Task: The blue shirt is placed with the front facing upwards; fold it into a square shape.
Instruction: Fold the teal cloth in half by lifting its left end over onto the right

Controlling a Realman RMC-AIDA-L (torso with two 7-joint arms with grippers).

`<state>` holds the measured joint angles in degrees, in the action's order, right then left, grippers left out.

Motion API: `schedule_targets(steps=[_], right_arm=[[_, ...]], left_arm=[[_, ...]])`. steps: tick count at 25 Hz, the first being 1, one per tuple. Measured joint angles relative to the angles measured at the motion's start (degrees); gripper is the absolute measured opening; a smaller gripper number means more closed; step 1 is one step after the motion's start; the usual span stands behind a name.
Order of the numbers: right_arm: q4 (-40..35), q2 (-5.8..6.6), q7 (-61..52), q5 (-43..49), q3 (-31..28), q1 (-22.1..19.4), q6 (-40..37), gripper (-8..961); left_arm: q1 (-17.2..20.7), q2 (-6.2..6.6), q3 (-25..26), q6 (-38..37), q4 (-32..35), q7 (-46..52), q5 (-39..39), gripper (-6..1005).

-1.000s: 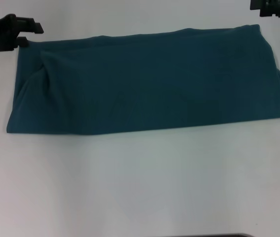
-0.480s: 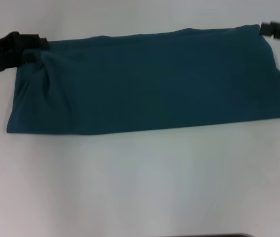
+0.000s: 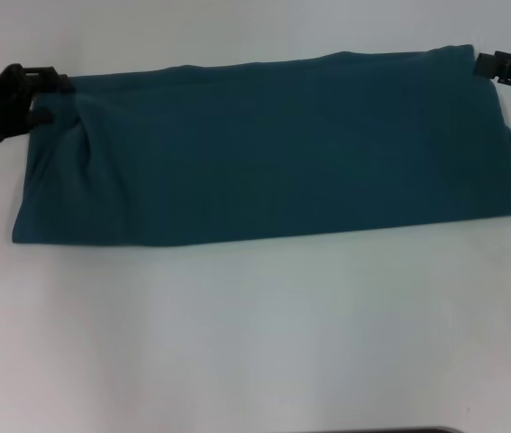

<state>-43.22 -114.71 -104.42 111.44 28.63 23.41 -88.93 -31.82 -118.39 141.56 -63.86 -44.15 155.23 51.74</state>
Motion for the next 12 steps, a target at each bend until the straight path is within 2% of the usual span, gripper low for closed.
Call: schedule_targets(steps=[12], right_arm=[[0.1, -0.07, 0.1, -0.2, -0.4, -0.1, -0.3, 619]], left_arm=[[-0.2, -0.10, -1.0, 0.7, 3.9, 1.1, -0.7, 535]])
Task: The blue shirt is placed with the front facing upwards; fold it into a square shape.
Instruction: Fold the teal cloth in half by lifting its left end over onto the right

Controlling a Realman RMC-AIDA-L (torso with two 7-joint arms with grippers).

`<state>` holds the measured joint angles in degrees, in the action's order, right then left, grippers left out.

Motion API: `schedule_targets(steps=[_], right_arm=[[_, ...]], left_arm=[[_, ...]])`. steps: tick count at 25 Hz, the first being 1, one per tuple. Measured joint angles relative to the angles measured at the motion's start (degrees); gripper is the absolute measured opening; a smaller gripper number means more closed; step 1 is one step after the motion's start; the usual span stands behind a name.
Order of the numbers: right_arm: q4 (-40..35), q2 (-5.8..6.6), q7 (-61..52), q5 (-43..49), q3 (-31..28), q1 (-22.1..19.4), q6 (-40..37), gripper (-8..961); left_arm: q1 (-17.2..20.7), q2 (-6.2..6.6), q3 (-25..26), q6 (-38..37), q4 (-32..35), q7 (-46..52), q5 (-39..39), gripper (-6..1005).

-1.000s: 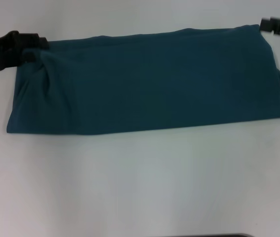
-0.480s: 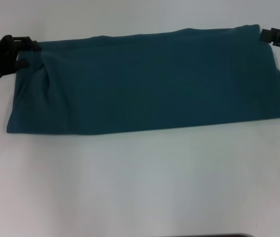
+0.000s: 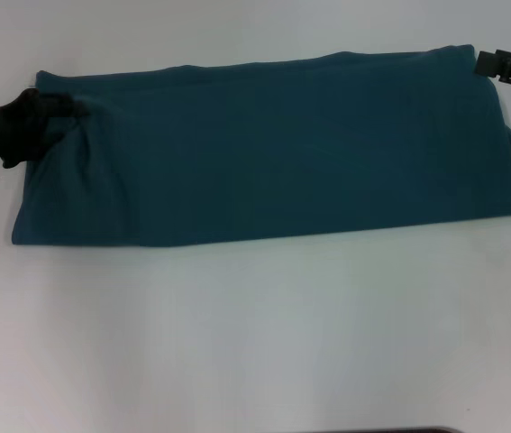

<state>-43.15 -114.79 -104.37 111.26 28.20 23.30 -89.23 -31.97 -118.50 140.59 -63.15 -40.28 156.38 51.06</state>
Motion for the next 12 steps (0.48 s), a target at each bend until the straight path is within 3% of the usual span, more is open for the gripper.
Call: schedule_targets(steps=[12], right_arm=[[0.0, -0.09, 0.0, -0.1, -0.5, -0.3, -0.1, 619]], left_arm=[[0.2, 0.00, 1.0, -0.2, 0.6, 0.1, 0.4, 485]])
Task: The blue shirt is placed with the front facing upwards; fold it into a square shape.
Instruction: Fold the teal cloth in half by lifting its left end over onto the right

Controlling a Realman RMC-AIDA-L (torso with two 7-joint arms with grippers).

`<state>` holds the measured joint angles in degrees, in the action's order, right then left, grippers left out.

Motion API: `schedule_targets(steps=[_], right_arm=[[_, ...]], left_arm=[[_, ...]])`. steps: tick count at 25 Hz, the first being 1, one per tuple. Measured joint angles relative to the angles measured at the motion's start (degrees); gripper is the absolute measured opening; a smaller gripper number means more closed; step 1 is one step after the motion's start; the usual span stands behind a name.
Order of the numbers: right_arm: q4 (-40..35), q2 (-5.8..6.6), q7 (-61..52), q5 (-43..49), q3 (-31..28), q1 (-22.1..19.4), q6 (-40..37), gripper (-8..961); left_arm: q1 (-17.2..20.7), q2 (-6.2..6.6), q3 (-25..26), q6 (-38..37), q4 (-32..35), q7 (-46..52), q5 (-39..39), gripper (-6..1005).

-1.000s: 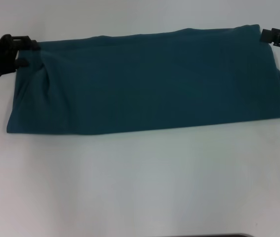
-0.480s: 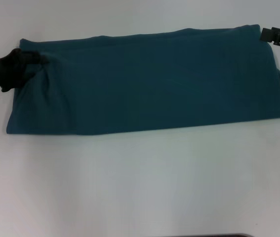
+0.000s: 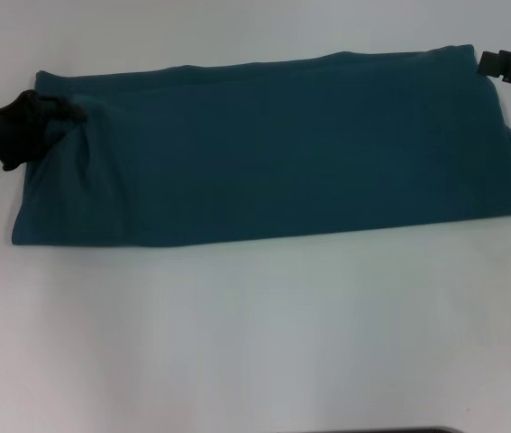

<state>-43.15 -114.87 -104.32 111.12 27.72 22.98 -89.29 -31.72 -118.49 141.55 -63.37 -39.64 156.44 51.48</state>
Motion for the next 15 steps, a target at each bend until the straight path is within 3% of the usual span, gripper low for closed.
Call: schedule_targets(steps=[15], right_arm=[[0.0, -0.02, -0.3, 0.0, -0.2, 0.3, -0.1, 619]], left_arm=[[0.9, 0.28, 0.9, -1.9, 0.3, 0.0, -0.2, 474]])
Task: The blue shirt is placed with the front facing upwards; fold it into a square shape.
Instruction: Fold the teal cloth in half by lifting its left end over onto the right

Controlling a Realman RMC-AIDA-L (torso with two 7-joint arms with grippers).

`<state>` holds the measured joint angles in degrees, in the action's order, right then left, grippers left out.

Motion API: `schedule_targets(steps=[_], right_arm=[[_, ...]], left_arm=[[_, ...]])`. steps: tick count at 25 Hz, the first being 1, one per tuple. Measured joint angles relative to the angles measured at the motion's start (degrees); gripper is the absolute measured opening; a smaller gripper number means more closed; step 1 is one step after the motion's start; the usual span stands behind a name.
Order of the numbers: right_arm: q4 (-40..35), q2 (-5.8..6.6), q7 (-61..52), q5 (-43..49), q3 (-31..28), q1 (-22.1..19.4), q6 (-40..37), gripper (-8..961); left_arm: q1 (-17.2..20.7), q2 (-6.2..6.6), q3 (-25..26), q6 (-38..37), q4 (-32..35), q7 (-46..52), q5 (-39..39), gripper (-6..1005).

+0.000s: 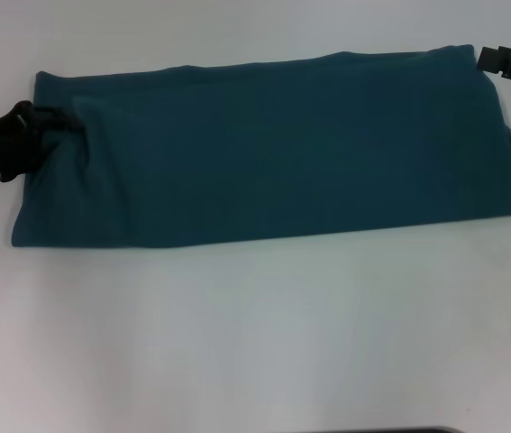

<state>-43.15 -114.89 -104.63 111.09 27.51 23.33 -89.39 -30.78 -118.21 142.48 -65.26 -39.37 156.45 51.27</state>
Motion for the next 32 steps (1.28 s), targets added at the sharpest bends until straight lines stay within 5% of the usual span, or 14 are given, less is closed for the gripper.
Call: schedule_targets(steps=[14, 25, 32], right_arm=[[0.1, -0.06, -0.2, 0.0, 0.0, -0.3, 0.0, 618], [0.2, -0.16, -0.2, 0.0, -0.1, -0.4, 0.0, 618], [1.0, -0.15, 0.2, 0.0, -0.9, -0.1, -0.1, 618]], left_arm=[[-0.1, -0.17, -0.9, -0.7, -0.8, -0.2, -0.4, 408], [1.3, -0.35, 2.2, -2.2, -1.7, -2.6, 5.1, -2], [2.1, -0.14, 2.4, -1.4, -1.1, -2.8, 6.1, 22]])
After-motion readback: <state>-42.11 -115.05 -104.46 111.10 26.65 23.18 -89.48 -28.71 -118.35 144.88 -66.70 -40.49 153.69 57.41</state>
